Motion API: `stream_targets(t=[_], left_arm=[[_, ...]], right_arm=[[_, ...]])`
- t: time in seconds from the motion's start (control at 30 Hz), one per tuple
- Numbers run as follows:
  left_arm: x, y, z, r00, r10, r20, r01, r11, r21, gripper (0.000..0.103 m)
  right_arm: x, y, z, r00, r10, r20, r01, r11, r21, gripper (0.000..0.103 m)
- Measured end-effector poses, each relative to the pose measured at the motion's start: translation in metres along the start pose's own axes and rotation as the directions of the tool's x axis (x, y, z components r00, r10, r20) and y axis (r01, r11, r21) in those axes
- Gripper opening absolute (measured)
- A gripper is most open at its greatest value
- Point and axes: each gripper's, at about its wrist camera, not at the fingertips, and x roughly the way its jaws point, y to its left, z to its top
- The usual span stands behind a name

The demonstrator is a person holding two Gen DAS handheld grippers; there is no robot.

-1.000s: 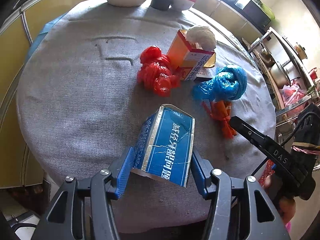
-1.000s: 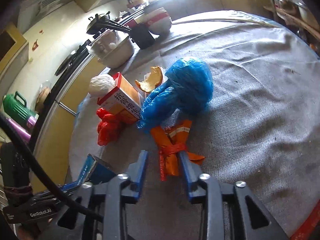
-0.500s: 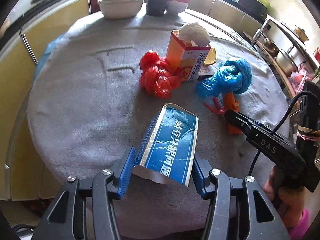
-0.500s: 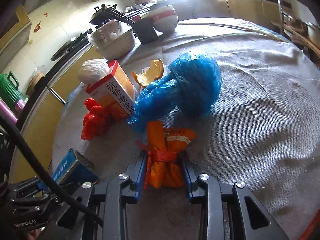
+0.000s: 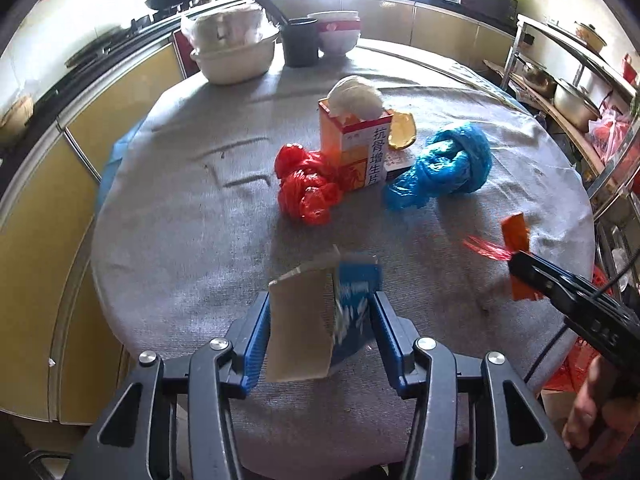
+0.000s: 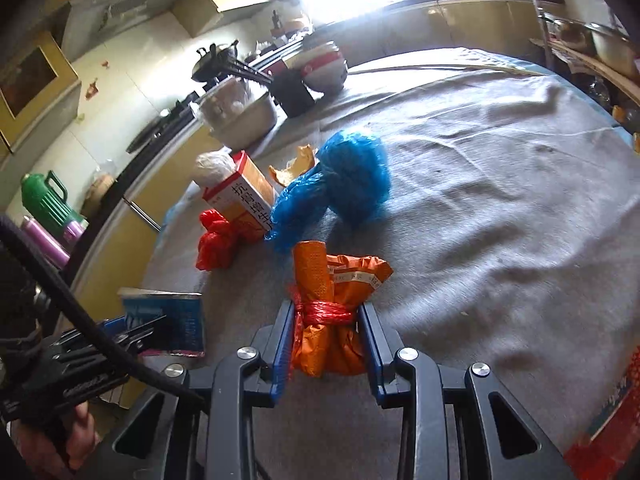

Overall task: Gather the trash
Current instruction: 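Grasp the orange snack bag with the right tool while the left tool holds the box, then lower the orange bag into the red basket and open the right tool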

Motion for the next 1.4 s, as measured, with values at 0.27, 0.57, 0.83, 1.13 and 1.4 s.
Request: stream_targets(t=[0.27, 0.57, 0.83, 1.13, 1.4], left_arm=[[-0.017, -0.022, -0.003, 0.999, 0.017, 0.039, -0.02, 0.998, 0.064, 0.05], [-0.034, -0.058, -0.008, 0.997, 0.015, 0.077, -0.027, 0.988, 0.152, 0.05], [-0.044, -0.086, -0.01, 0.995, 0.015, 0.1, -0.036, 0.976, 0.215, 0.05], [-0.053, -0.121, -0.015, 0.992, 0.008, 0.129, -0.046, 0.954, 0.297, 0.05], [-0.061, -0.145, -0.018, 0.989, 0.003, 0.15, -0.056, 0.936, 0.348, 0.05]], right_arm=[[-0.028, -0.012, -0.01, 0.999, 0.01, 0.045, -0.012, 0.999, 0.032, 0.034], [-0.057, -0.032, -0.018, 0.996, 0.0, 0.091, -0.006, 0.998, 0.065, 0.034], [-0.08, -0.055, -0.025, 0.991, -0.009, 0.132, -0.006, 0.994, 0.114, 0.034], [-0.102, -0.079, -0.035, 0.986, -0.025, 0.167, -0.002, 0.987, 0.16, 0.034], [-0.12, -0.096, -0.042, 0.979, -0.036, 0.2, -0.004, 0.981, 0.192, 0.034]])
